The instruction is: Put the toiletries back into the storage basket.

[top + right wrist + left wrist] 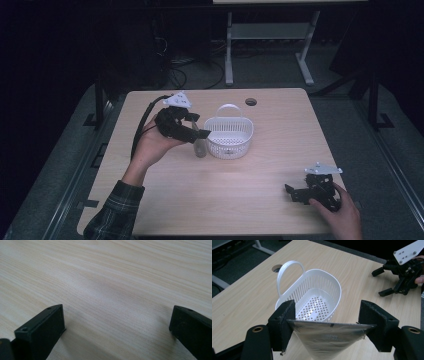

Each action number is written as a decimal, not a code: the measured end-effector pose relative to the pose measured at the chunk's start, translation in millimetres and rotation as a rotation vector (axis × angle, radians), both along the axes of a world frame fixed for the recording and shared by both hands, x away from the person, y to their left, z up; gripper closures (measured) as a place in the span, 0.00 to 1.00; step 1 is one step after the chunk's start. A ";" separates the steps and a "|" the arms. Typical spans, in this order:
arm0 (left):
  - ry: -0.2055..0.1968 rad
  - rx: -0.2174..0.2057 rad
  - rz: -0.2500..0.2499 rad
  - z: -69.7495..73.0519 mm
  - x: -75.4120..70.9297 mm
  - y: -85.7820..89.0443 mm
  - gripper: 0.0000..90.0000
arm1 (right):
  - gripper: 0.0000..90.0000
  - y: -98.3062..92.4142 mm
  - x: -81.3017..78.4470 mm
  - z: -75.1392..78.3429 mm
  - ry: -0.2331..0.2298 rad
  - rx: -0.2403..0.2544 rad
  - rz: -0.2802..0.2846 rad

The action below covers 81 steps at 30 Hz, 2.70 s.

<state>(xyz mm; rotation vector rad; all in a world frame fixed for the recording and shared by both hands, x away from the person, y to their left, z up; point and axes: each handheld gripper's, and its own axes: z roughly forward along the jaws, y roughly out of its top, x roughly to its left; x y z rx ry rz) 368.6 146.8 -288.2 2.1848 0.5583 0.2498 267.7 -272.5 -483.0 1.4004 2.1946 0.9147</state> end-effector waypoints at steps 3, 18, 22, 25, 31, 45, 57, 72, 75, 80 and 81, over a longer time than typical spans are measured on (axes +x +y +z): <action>-0.002 -0.007 0.001 3.5 1.7 -0.3 0.33 | 0.00 0.0 0.0 0.0 0.000 -0.001 0.000; -0.006 -0.025 -0.001 21.2 11.1 -3.0 0.33 | 0.00 0.0 0.0 -0.1 -0.001 0.000 -0.001; -0.005 -0.033 -0.001 24.1 15.1 -4.8 0.33 | 0.00 0.0 0.0 0.0 0.000 0.000 0.000; -0.007 -0.039 -0.001 27.3 17.3 -7.5 0.33 | 0.00 0.0 0.0 0.0 0.000 0.000 0.000; -0.010 -0.042 -0.002 31.1 22.8 -13.9 0.33 | 0.00 0.0 0.0 0.0 0.000 0.000 0.000; -0.031 -0.055 -0.003 29.4 36.6 -31.6 0.33 | 0.00 0.0 0.0 0.0 0.000 0.000 0.000; -0.032 -0.037 0.020 12.6 53.6 -40.8 0.33 | 0.00 0.0 0.0 -0.1 0.000 0.000 0.000; -0.003 -0.026 0.031 -15.6 64.0 -40.4 0.33 | 0.00 -0.2 0.2 -0.2 -0.003 -0.002 0.002; -0.006 -0.022 0.031 -19.6 64.4 -41.0 0.33 | 0.00 0.1 0.1 -0.1 0.000 0.001 -0.001; -0.003 -0.022 0.037 -25.2 64.4 -42.3 0.33 | 0.00 0.0 0.1 -0.2 -0.001 -0.001 -0.001; -0.004 -0.021 0.035 -26.6 64.5 -42.5 0.33 | 0.00 0.0 0.1 -0.2 -0.001 -0.001 0.000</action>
